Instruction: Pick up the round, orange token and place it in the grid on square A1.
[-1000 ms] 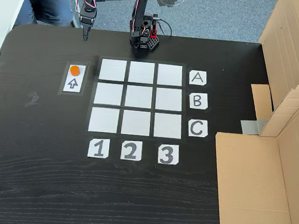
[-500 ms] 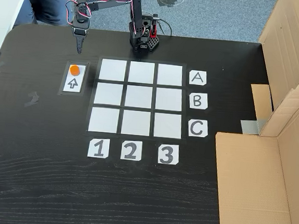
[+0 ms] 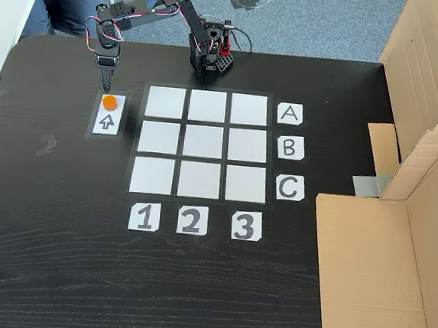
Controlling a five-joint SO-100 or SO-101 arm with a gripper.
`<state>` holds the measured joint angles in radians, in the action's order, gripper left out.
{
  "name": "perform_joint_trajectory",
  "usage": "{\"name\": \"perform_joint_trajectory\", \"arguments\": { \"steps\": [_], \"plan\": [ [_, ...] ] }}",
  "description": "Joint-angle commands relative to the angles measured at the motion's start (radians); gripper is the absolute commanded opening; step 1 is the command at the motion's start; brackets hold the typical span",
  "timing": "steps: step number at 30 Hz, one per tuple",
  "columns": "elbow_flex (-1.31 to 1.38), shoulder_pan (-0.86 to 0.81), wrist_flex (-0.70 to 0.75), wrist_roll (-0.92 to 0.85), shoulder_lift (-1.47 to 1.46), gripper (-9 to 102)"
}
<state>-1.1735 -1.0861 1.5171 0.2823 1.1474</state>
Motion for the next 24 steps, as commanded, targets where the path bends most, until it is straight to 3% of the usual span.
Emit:
{"name": "perform_joint_trajectory", "arguments": {
  "steps": [1, 24],
  "plan": [
    [0.074, 0.009, -0.015, 0.000, -0.023, 35],
    [0.282, 0.069, -0.002, -0.034, -0.241, 35]
  ]
}}
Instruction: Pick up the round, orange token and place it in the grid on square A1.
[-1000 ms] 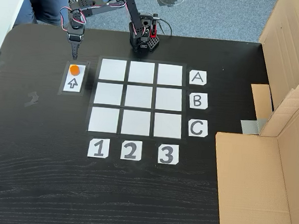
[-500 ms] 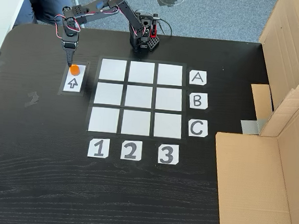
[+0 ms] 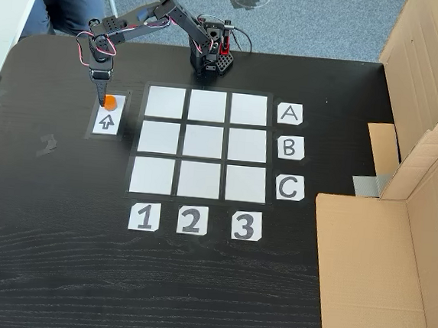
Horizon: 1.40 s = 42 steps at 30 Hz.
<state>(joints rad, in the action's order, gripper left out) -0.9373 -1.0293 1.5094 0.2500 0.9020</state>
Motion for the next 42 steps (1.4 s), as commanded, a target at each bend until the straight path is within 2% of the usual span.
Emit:
{"name": "perform_joint_trajectory", "arguments": {
  "steps": [1, 30, 42],
  "plan": [
    [0.051, 0.014, 0.006, -0.002, -0.005, 35],
    [0.071, 0.072, 0.003, -0.008, -0.106, 34],
    [0.115, 0.078, 0.006, -0.003, -0.140, 22]
  ]
}}
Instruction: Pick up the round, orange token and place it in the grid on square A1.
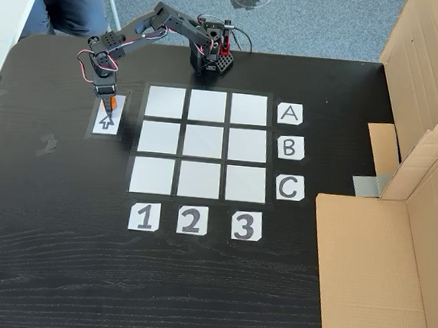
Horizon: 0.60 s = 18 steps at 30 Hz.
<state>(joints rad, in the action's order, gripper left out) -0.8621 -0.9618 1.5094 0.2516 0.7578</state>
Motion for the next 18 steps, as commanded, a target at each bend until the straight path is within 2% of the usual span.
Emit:
{"name": "perform_joint_trajectory", "arguments": {
  "steps": [1, 18],
  "plan": [
    [0.040, 0.011, 0.006, -0.005, 0.003, 22],
    [0.040, 0.028, 0.014, -0.003, -0.017, 25]
  ]
}}
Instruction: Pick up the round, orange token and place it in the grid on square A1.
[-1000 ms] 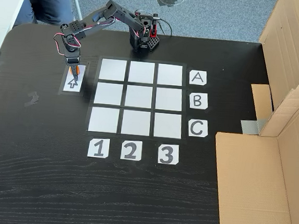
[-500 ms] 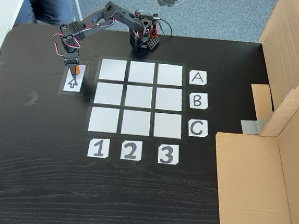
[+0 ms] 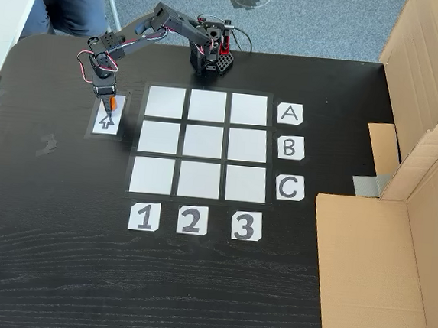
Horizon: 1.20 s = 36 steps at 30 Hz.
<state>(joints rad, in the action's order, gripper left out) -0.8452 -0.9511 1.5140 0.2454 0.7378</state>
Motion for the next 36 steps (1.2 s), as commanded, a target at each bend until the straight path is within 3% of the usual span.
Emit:
{"name": "perform_joint_trajectory", "arguments": {
  "steps": [1, 15, 29, 36],
  "plan": [
    [0.023, 0.018, 0.011, 0.003, 0.002, 24],
    [0.018, 0.034, 0.018, 0.002, 0.011, 7],
    [-0.023, -0.032, 0.044, 0.009, 0.249, 7],
    [-0.209, -0.081, 0.044, -0.014, 0.502, 7]
  ]
}}
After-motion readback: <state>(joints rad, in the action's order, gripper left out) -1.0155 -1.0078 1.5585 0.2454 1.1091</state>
